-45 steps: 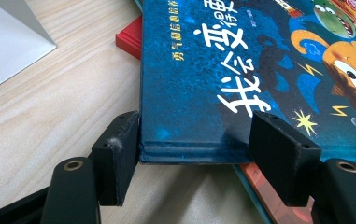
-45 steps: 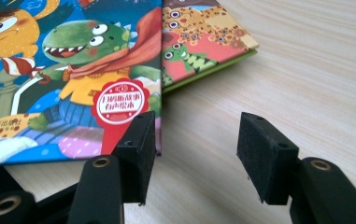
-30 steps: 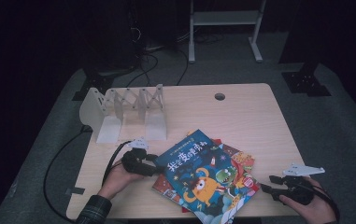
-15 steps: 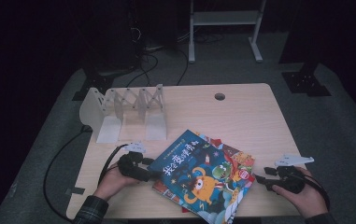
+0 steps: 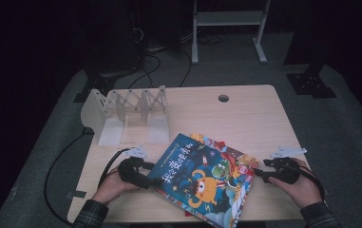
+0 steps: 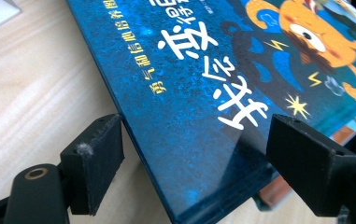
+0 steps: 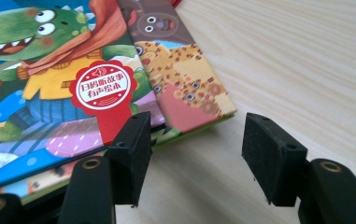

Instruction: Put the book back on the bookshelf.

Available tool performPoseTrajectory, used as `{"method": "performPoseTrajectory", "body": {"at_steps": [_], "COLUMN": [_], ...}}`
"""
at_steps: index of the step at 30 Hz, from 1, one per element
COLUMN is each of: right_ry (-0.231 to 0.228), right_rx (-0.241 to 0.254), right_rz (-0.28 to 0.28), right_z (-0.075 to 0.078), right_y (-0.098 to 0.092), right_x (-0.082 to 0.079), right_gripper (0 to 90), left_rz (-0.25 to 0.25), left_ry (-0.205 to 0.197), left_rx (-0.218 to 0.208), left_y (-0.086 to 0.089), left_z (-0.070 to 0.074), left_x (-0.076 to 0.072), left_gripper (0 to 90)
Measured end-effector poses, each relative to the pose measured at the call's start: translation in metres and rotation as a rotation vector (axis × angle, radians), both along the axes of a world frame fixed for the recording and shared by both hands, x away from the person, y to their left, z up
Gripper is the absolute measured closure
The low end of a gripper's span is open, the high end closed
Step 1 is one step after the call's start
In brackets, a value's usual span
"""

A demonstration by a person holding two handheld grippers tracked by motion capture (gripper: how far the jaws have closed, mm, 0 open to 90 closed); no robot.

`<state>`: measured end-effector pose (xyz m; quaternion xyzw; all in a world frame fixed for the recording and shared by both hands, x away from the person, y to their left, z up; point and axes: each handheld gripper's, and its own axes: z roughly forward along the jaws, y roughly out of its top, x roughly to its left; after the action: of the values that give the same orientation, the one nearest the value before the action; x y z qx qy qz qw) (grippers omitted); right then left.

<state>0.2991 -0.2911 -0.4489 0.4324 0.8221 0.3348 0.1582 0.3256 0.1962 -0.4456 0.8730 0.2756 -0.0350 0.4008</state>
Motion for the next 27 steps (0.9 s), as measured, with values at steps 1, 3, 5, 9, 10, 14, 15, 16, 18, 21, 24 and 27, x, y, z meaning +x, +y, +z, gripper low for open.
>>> {"method": "performPoseTrajectory", "body": {"at_steps": [1, 3, 5, 9, 10, 14, 15, 16, 18, 21, 24, 27], "right_ry": [0.005, -0.004, -0.006, -0.011, -0.011, -0.012, -0.016, -0.016, -0.016, -0.020, -0.020, -0.020], "right_rx": [-0.004, 0.002, 0.000, -0.009, -0.014, -0.019, -0.020, -0.022, -0.026, -0.025, -0.027, -0.031], "right_rz": [0.001, 0.002, -0.001, 0.004, 0.005, 0.006, 0.009, 0.009, 0.011, 0.011, 0.014, 0.022], "right_z": [0.001, 0.001, 0.001, 0.001, 0.002, 0.002, 0.002, 0.002, 0.002, 0.002, 0.002, 0.003], "right_y": [0.000, 0.000, 0.001, 0.003, 0.004, 0.007, 0.008, 0.008, 0.010, 0.013, 0.016, 0.021], "right_x": [0.002, 0.005, 0.007, 0.012, 0.013, 0.017, 0.018, 0.020, 0.023, 0.027, 0.030, 0.033], "right_gripper": [39.9, 39.5, 39.3, 38.3, 38.2, 37.4, 36.9, 36.6, 36.1, 36.6, 37.1, 37.9], "left_rz": [-0.004, -0.016, -0.023, -0.004, 0.004, 0.025, 0.034, 0.042, 0.067, 0.088, 0.107, 0.133], "left_ry": [0.003, 0.008, 0.005, -0.003, -0.002, -0.008, -0.004, -0.008, -0.002, 0.002, 0.002, -0.004], "left_rx": [0.000, 0.001, -0.001, -0.012, -0.013, -0.016, -0.015, -0.014, -0.015, -0.025, -0.015, -0.007], "left_y": [0.001, 0.002, 0.003, 0.003, 0.003, 0.004, 0.004, 0.005, 0.006, 0.008, 0.010, 0.011], "left_z": [0.001, 0.001, 0.001, 0.001, 0.001, 0.000, -0.001, -0.001, -0.002, -0.002, -0.002, -0.002], "left_x": [-0.001, -0.002, -0.003, -0.001, 0.000, 0.003, 0.004, 0.006, 0.008, 0.011, 0.013, 0.013], "left_gripper": [18.2, 18.3, 19.6, 17.9, 17.5, 15.7, 14.8, 14.7, 13.3, 12.6, 10.0, 8.0]}}
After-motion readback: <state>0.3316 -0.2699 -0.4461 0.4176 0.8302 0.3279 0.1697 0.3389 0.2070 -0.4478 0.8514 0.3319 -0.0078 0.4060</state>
